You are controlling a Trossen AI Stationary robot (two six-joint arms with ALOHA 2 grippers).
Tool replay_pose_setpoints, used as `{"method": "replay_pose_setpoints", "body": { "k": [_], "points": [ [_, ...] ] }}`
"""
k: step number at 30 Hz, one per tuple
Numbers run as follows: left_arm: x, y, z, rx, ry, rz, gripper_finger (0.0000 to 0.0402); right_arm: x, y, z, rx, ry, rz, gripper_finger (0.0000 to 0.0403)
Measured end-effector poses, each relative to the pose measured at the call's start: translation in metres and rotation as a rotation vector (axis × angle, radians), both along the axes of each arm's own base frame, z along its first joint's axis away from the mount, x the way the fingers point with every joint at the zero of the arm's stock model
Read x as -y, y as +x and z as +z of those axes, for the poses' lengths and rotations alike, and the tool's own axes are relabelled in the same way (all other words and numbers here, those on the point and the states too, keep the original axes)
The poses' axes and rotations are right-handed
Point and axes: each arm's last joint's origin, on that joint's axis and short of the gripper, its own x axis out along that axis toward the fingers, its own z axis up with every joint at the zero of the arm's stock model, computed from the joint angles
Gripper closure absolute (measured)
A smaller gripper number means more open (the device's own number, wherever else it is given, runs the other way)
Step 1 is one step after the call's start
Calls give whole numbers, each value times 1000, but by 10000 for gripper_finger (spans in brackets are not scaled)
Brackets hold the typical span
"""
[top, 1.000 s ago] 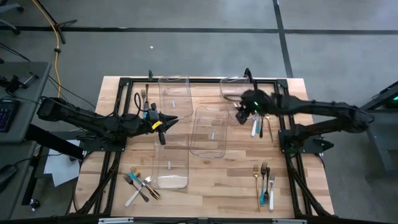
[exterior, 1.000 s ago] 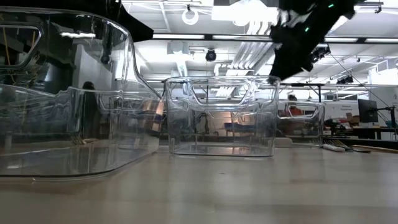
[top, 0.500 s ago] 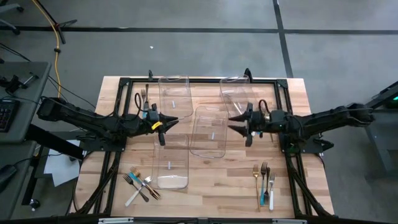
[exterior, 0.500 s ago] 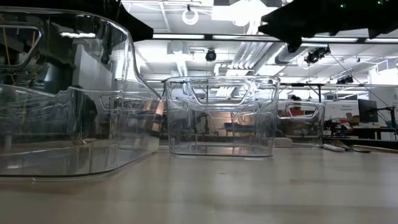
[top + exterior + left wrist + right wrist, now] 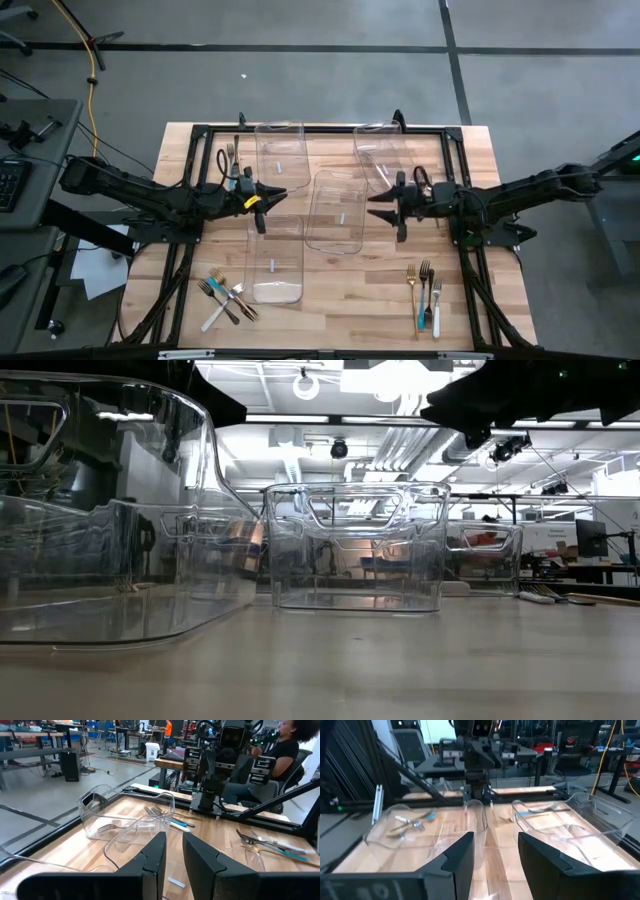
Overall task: Sort silverware by color (type)
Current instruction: Put the white fork into the top right transparent bin
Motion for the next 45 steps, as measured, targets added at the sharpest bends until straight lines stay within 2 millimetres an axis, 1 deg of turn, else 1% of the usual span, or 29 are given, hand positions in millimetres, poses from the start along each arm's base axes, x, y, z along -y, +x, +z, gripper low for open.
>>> {"method": "replay_pose_setpoints", "body": {
  "k": [1, 3, 5, 6, 8, 11, 13, 14, 17, 21, 23, 27, 30, 34, 37, 45],
  "points": [
    [0, 0, 0, -2, -9, 1, 346, 0, 0, 1, 14, 11, -1, 253],
    [0, 0, -2, -12, -16, 2, 346, 0, 1, 6, 25, 86, -4, 253],
    [0, 0, -2, -12, -11, 1, 346, -1, 6, 18, -16, 180, 11, 253],
    [0, 0, -1, -11, -10, 1, 346, -2, 7, 25, -67, 223, 30, 253],
    [0, 0, -2, -13, -9, 1, 346, -8, 10, 38, -224, 301, 61, 253],
    [0, 0, -2, -13, -9, 1, 346, -21, 11, 52, -508, 390, 31, 253],
    [0, 0, -2, -13, -9, 1, 346, -32, 11, 56, -698, 453, -15, 253],
    [0, 0, -2, -13, -9, 1, 346, -39, 10, 55, -801, 489, -54, 253],
    [0, 0, -2, -14, -10, 1, 346, -62, 9, 47, -1099, 588, -154, 253],
    [0, 0, -3, -21, -15, 2, 346, -101, 8, 28, -1451, 645, -159, 253],
    [0, 0, -2, -19, -15, 2, 346, -120, 8, 18, -1575, 652, -128, 253],
    [1, 0, -2, -20, -18, -25, 346, -155, 4, -7, -1766, 593, -68, 253],
    [1, 0, -2, -20, -21, -48, 346, -174, -2, -26, -1868, 533, -61, 253],
    [1, 0, -2, -20, -21, -50, 346, -191, -8, -47, -1966, 463, -74, 253],
    [1, 0, -2, -19, -21, -50, 346, -199, -12, -57, -2005, 426, -75, 253],
    [1, 0, -2, -19, -21, -50, 346, -215, -13, -83, -2022, 379, -66, 253]
  ]
}}
